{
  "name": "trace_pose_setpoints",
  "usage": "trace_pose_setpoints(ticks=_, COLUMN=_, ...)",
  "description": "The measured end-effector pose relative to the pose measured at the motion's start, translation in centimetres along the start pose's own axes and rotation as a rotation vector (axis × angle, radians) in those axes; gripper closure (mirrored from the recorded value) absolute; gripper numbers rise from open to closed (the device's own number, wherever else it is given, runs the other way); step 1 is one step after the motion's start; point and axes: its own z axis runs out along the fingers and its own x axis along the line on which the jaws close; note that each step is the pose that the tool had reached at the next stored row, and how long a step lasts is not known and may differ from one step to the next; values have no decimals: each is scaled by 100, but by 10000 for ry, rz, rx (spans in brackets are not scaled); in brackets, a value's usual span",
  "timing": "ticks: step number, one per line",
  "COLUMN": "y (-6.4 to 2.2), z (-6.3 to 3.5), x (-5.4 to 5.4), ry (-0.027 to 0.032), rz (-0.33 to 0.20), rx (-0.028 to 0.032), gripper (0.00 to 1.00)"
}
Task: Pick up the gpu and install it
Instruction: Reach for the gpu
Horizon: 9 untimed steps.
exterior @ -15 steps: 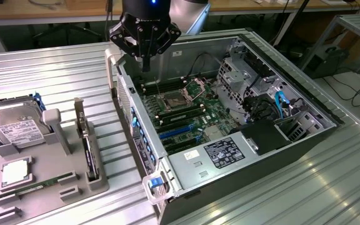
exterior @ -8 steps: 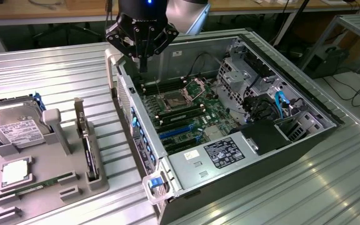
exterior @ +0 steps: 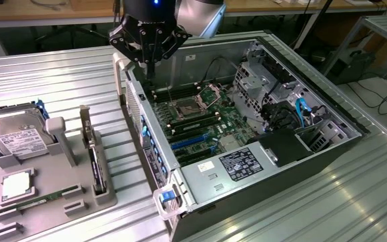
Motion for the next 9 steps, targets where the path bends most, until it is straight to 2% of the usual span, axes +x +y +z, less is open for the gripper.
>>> trace_pose_setpoints(ticks=9, y=-6, z=-1, x=46, ry=-1, rz=0, rx=-1, gripper=89)
